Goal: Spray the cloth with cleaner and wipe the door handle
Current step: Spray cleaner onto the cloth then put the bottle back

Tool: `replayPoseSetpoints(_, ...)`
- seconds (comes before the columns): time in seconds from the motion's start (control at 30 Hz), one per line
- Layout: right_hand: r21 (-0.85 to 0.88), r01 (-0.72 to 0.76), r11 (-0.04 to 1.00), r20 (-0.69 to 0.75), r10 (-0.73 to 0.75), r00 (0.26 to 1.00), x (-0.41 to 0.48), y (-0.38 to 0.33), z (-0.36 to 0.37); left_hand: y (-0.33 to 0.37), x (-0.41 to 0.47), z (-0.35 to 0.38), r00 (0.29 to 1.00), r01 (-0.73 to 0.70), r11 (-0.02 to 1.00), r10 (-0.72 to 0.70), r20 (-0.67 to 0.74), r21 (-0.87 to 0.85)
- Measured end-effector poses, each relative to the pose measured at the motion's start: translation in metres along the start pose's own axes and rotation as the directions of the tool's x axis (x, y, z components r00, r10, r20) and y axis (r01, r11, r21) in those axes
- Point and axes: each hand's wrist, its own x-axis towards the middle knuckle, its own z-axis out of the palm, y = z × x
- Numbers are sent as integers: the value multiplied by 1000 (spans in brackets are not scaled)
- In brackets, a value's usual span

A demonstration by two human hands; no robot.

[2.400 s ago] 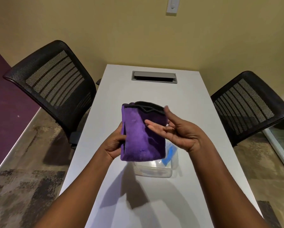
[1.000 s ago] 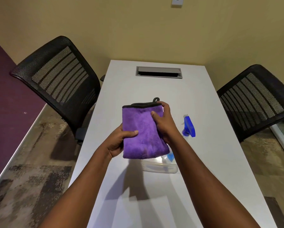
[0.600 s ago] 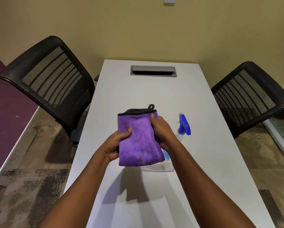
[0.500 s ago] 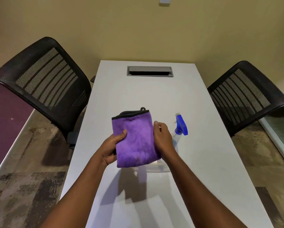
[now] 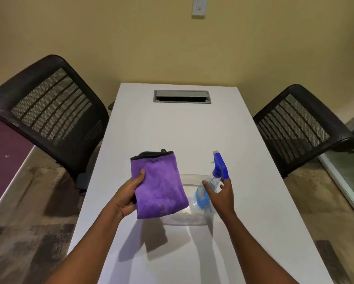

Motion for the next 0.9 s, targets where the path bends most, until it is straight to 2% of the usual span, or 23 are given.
replayPoseSetpoints(0.1, 43, -49, 998, 100, 45, 994, 20, 3, 0, 1, 0, -1, 999, 17, 999, -18, -27, -36)
replayPoseSetpoints(0.2, 62, -41, 997, 138, 32, 990, 34, 5, 4, 5, -2, 0, 999, 15, 998, -19, -51, -66)
replayPoseSetpoints(0.4, 172, -18, 985, 76, 4, 997, 34, -6, 12, 7, -1, -1, 995, 7, 996, -16, -96, -94)
replayPoseSetpoints(0.53, 170, 148, 974, 68, -162, 984, 31, -46, -2, 10, -1, -3, 997, 1, 996, -8, -75, -87)
replayPoseSetpoints(0.67, 240, 334, 912, 76, -361, 930, 17, -102, -28, 16, 1, -3, 999, 3, 998, -5, -46, -55)
replayPoseSetpoints(0.77, 293, 342, 893, 189, -405, 895, 7, -133, -43, 19, 3, 1, 1000, 1, 999, -2, -31, -34)
replayPoseSetpoints(0.9, 236, 287, 928, 526, -371, 765, -4, -153, -49, 22, 6, 9, 1000, -6, 1000, 5, -14, -29)
